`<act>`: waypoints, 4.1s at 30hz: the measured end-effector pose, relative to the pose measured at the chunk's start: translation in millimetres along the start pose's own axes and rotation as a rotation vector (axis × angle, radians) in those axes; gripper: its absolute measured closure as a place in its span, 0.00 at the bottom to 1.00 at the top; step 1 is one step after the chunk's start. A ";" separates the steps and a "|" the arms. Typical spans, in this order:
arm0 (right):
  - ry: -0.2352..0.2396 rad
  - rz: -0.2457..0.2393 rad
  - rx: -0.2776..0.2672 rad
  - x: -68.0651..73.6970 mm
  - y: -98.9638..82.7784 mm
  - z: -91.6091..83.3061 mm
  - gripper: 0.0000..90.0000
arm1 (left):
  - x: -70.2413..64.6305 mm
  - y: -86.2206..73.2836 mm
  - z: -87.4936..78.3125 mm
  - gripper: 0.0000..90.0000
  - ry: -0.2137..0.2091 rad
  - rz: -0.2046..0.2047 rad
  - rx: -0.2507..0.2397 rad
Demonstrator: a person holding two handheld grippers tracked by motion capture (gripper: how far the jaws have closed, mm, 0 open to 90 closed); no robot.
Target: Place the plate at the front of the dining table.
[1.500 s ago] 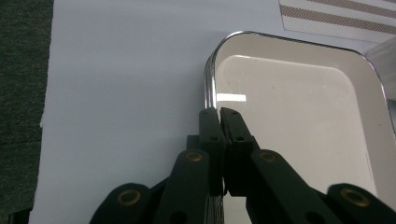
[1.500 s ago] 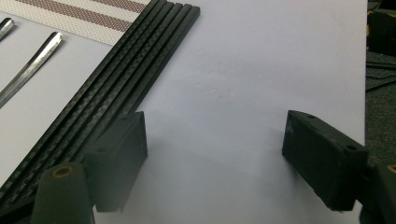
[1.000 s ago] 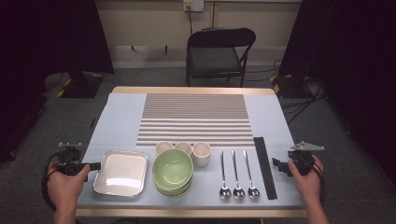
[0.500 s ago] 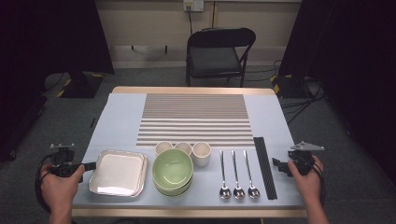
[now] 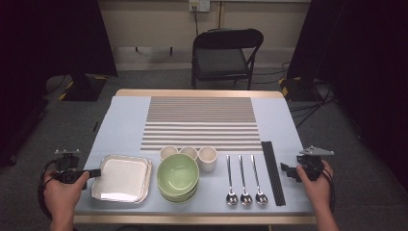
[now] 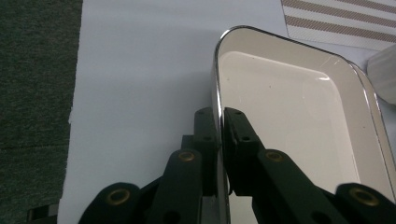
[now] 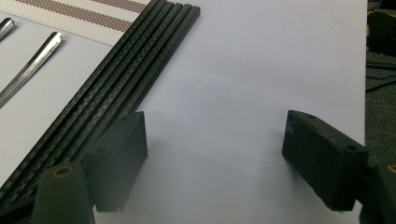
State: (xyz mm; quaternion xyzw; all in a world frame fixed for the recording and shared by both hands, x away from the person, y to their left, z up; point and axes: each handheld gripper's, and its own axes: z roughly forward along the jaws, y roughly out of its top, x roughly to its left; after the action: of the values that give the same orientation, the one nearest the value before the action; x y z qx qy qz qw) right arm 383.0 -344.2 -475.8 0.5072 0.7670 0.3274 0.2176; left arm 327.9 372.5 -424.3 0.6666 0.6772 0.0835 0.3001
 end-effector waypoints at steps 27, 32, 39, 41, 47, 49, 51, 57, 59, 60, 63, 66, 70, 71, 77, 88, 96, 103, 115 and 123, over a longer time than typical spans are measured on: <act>0.001 0.001 0.000 -0.2 0.1 0.1 0.23 | 2.6 -1.7 -2.5 0.99 0.021 -0.089 0.004; 0.001 0.000 0.000 -0.2 0.0 0.0 0.23 | 1.1 -0.3 -3.9 0.99 0.018 -0.106 0.002; 0.000 0.000 -0.001 0.0 0.0 0.0 0.23 | -3.2 10.9 -15.5 0.99 0.020 -0.140 -0.037; 0.000 0.002 0.001 0.0 0.0 -0.1 0.23 | -3.7 14.8 -19.5 0.99 0.029 -0.146 -0.055; 0.000 0.002 0.001 0.1 -0.1 -0.1 0.23 | -7.4 22.1 -23.8 0.99 0.017 -0.171 -0.078; -0.001 0.000 -0.001 0.0 -0.1 0.0 0.23 | -8.5 24.0 -24.1 0.99 0.019 -0.174 -0.085; -0.003 -0.001 -0.002 0.1 -0.1 -0.1 0.23 | -9.2 25.7 -23.2 0.99 0.016 -0.189 -0.096; 0.000 0.001 0.001 -0.2 0.1 0.1 0.23 | -11.6 32.6 -20.5 0.99 0.008 -0.198 -0.105; 0.000 0.000 0.001 -0.2 0.1 0.1 0.23 | -13.6 34.8 -20.5 0.99 0.020 -0.192 -0.105; 0.000 0.000 0.000 -0.1 0.1 0.1 0.23 | -14.5 36.2 -20.5 0.99 0.027 -0.190 -0.105; 0.001 0.002 0.001 0.0 0.0 0.0 0.23 | -16.3 41.2 -21.4 0.99 0.024 -0.196 -0.110; 0.000 0.000 0.000 -0.1 0.1 0.1 0.23 | -18.4 47.2 -22.4 0.99 0.030 -0.187 -0.105; -0.003 -0.002 -0.002 0.2 -0.1 0.0 0.23 | -20.9 55.2 -22.3 0.99 0.026 -0.189 -0.113; -0.003 -0.002 -0.003 0.1 -0.1 0.0 0.23 | -22.0 57.8 -22.1 0.99 0.023 -0.187 -0.114; 0.001 0.001 0.000 -0.2 0.1 0.1 0.23 | -26.7 69.0 -20.1 0.99 0.009 -0.192 -0.124; 0.002 0.001 0.000 -0.4 0.0 0.1 0.23 | -35.9 86.7 -18.1 0.99 0.015 -0.201 -0.128; 0.003 0.002 0.000 -0.5 0.1 0.1 0.23 | -38.0 96.6 -15.1 0.99 -0.003 -0.212 -0.143; 0.002 0.001 -0.001 -0.3 0.1 0.0 0.23 | -38.3 103.3 -11.8 0.99 0.003 -0.219 -0.144; 0.001 0.000 -0.001 -0.1 0.1 0.0 0.23 | -41.5 115.1 -4.9 0.99 -0.005 -0.233 -0.146; 0.002 0.001 0.000 -0.4 0.1 0.1 0.23 | -46.3 122.8 -0.8 0.99 -0.001 -0.231 -0.151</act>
State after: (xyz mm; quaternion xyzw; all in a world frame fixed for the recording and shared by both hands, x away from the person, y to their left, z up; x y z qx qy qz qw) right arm 383.2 -344.5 -475.8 0.5072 0.7670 0.3279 0.2165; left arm 429.0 340.5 -347.0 0.5600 0.7409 0.0987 0.3573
